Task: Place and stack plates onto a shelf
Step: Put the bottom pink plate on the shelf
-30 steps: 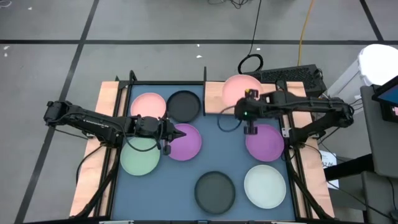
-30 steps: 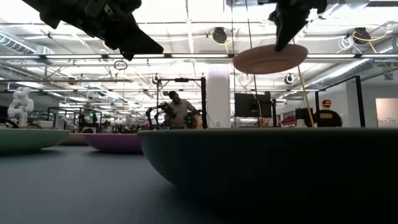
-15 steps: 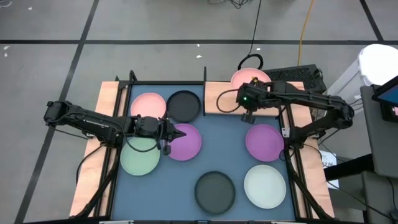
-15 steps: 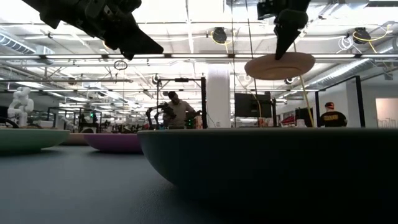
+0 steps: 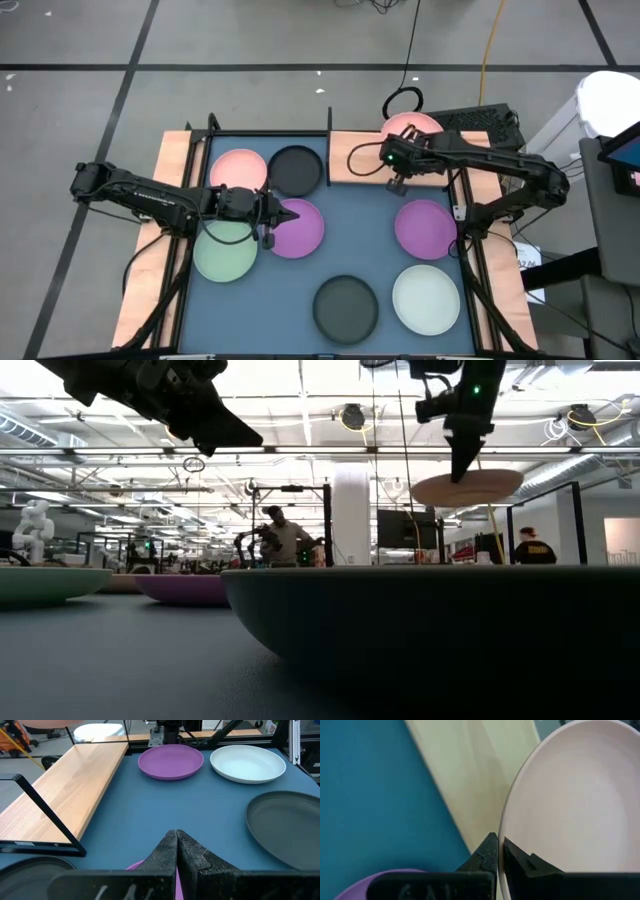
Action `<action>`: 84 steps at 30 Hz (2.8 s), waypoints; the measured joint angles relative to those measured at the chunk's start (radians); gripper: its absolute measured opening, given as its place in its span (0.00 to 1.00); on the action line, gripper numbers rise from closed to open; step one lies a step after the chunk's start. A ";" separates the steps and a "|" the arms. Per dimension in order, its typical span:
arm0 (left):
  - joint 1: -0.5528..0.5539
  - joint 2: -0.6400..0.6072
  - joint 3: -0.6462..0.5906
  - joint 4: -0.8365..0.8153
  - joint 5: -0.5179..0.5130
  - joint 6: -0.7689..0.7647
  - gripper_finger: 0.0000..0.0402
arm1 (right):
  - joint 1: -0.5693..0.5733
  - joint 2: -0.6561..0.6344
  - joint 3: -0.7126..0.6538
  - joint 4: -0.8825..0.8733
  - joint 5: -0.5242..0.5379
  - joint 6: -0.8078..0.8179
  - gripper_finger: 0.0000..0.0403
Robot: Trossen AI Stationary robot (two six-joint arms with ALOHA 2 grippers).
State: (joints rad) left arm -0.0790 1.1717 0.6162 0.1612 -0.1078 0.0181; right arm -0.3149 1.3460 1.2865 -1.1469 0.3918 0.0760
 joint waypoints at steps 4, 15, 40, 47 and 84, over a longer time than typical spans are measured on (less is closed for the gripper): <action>0.000 0.000 0.000 0.000 0.000 0.000 0.00 | -0.013 -0.003 -0.058 0.038 0.004 0.030 0.00; 0.000 0.000 0.000 0.000 0.000 0.001 0.00 | -0.046 -0.076 -0.260 0.204 0.001 0.081 0.00; 0.000 0.000 0.000 0.028 0.000 0.000 0.00 | -0.073 -0.157 -0.515 0.399 0.000 0.096 0.00; 0.000 0.000 0.000 0.028 0.000 0.000 0.00 | -0.091 -0.157 -0.554 0.444 -0.001 0.094 0.00; 0.000 0.000 0.000 0.028 0.000 -0.003 0.00 | -0.092 -0.157 -0.554 0.462 0.000 0.068 0.08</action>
State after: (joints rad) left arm -0.0788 1.1717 0.6159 0.1890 -0.1074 0.0155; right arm -0.4068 1.1892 0.7326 -0.6847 0.3916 0.1444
